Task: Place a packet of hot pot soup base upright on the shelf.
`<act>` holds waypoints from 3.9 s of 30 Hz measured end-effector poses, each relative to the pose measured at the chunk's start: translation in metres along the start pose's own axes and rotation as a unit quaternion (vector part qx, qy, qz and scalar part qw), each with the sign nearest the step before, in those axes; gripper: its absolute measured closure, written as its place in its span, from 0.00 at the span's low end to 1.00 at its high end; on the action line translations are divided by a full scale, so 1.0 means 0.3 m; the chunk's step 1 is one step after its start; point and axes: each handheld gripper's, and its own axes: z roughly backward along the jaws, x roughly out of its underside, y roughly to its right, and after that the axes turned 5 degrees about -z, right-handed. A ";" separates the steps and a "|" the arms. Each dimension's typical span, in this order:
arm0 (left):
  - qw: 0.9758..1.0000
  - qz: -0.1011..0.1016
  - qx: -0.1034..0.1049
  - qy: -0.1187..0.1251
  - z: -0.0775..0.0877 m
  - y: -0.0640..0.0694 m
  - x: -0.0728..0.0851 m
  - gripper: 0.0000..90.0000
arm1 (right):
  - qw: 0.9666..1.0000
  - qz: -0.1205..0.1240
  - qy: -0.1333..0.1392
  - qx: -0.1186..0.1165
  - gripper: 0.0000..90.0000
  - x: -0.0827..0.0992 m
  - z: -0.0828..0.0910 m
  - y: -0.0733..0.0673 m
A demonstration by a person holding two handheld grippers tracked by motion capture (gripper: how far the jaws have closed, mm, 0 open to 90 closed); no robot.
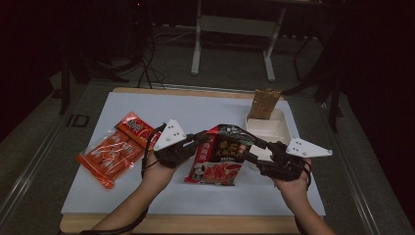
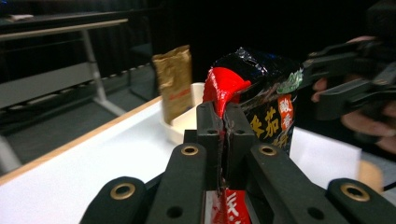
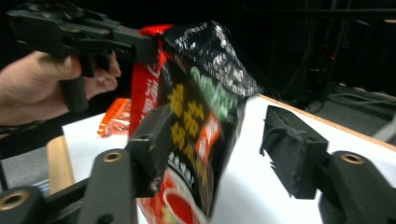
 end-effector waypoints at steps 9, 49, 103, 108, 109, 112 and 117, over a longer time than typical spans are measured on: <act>1.000 -0.001 0.016 0.009 -0.016 0.022 -0.009 0.98 | 1.000 0.012 -0.001 -0.008 0.73 -0.041 -0.020 -0.005; 0.998 0.040 0.031 0.027 0.071 -0.040 0.065 0.02 | 0.999 0.045 0.008 -0.028 0.87 -0.252 0.086 0.081; 0.998 0.055 0.018 -0.010 0.140 -0.045 0.422 0.02 | 0.985 0.078 -0.004 0.156 0.86 -0.256 0.113 0.612; 0.998 0.058 0.016 -0.009 0.145 -0.048 0.426 0.02 | 0.985 0.070 -0.014 0.156 0.86 -0.242 0.100 0.634; 0.998 0.058 0.016 -0.009 0.145 -0.048 0.426 0.02 | 0.985 0.070 -0.014 0.156 0.86 -0.242 0.100 0.634; 0.998 0.057 0.017 -0.009 0.145 -0.046 0.426 0.02 | 0.983 0.082 -0.027 0.162 0.86 -0.233 0.084 0.634; 0.998 0.055 0.020 -0.009 0.143 -0.044 0.427 0.02 | 0.983 0.102 -0.038 0.147 0.85 -0.217 0.054 0.639</act>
